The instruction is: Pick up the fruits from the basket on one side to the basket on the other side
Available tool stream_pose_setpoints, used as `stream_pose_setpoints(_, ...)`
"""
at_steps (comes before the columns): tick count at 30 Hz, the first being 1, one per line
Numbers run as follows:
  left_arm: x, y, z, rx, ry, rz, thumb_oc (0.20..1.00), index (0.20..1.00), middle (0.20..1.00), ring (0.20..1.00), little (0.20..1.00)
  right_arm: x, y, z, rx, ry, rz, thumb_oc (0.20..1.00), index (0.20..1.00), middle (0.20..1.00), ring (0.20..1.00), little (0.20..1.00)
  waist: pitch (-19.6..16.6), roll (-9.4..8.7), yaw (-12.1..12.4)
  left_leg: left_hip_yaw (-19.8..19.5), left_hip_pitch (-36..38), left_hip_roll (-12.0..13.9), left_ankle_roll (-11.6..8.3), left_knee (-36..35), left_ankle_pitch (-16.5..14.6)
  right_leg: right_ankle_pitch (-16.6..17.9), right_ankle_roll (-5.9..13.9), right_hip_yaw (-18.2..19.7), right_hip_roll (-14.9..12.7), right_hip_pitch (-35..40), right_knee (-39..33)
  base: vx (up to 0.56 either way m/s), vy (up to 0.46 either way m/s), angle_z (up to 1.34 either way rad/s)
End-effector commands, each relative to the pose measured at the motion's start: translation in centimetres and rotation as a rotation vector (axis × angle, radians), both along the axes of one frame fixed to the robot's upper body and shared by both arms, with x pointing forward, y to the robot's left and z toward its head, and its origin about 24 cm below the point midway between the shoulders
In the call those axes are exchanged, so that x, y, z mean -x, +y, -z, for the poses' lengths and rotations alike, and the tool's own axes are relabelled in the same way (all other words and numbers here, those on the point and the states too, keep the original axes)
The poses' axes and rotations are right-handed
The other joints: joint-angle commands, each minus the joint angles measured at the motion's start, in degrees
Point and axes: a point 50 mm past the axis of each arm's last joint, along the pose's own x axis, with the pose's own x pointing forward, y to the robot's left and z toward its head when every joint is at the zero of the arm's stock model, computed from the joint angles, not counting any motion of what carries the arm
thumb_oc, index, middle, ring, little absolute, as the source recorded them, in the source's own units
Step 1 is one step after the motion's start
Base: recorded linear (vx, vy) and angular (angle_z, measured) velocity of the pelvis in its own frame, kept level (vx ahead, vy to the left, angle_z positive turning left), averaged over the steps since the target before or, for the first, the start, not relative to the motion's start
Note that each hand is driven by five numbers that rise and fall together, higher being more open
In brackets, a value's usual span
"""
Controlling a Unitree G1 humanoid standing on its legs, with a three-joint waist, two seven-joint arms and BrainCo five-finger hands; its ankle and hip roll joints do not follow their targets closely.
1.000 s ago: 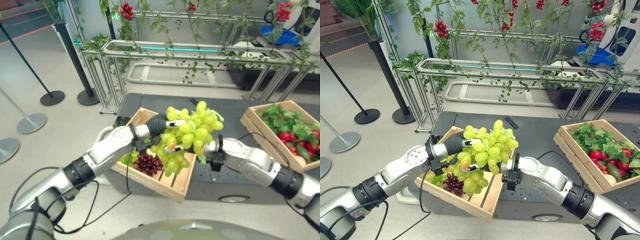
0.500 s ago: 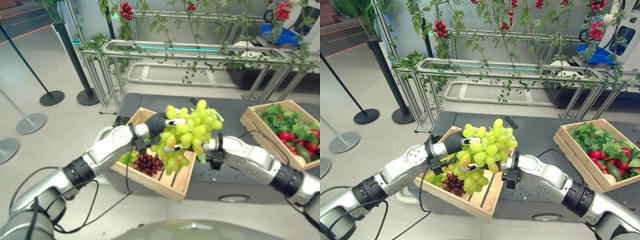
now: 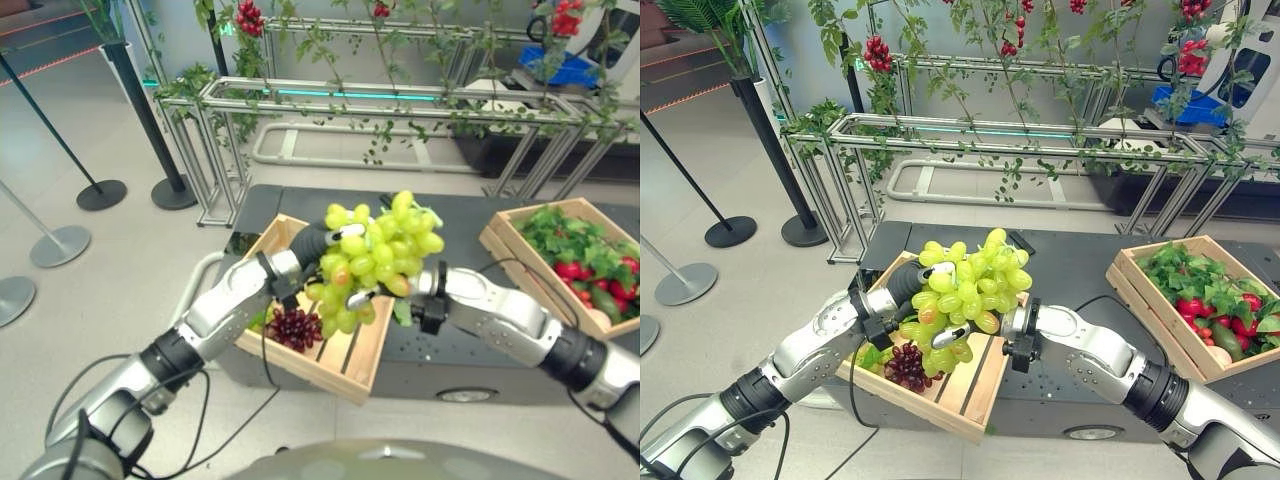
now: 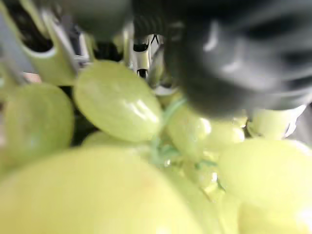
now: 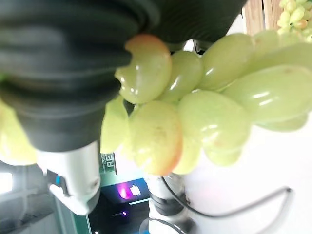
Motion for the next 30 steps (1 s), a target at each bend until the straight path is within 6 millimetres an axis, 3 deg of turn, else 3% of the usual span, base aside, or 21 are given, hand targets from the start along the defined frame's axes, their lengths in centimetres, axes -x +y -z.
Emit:
stream_pose_setpoints(1,-0.7,2.0,1.5,0.073,0.088,-0.134,0.200,0.200,0.200,0.200,0.200,-1.9,-0.6,-7.1,-0.288,-0.262,0.091,1.000,1.000,1.000,1.000,1.000,-1.27,-2.43,0.73,0.08,-0.52,-2.16,2.01,2.35,-4.28,-4.05,3.55,-0.02,-1.59,-1.84,6.99,0.00,0.000,0.00)
stream_pose_setpoints(15,-0.4,3.1,2.9,0.374,0.204,-0.352,0.200,0.200,0.200,0.200,0.200,-1.6,-0.7,-5.9,-0.407,-0.183,0.144,1.000,1.000,1.000,1.000,1.000,-1.40,-2.79,0.59,0.28,-0.42,-2.06,2.36,2.46,-4.56,-4.32,3.22,0.61,-1.47,-2.01,7.09,0.00,0.000,0.00)
stream_pose_setpoints(30,-0.6,3.1,2.8,0.506,0.233,-0.421,0.200,0.200,0.200,0.200,0.200,-1.2,-0.5,-4.3,-0.445,-0.117,0.173,1.000,1.000,1.000,1.000,1.000,-1.39,-2.99,0.53,0.01,-0.61,-2.09,2.58,2.51,-4.63,-4.48,3.11,0.52,-1.41,-2.31,7.47,0.00,0.000,0.00)
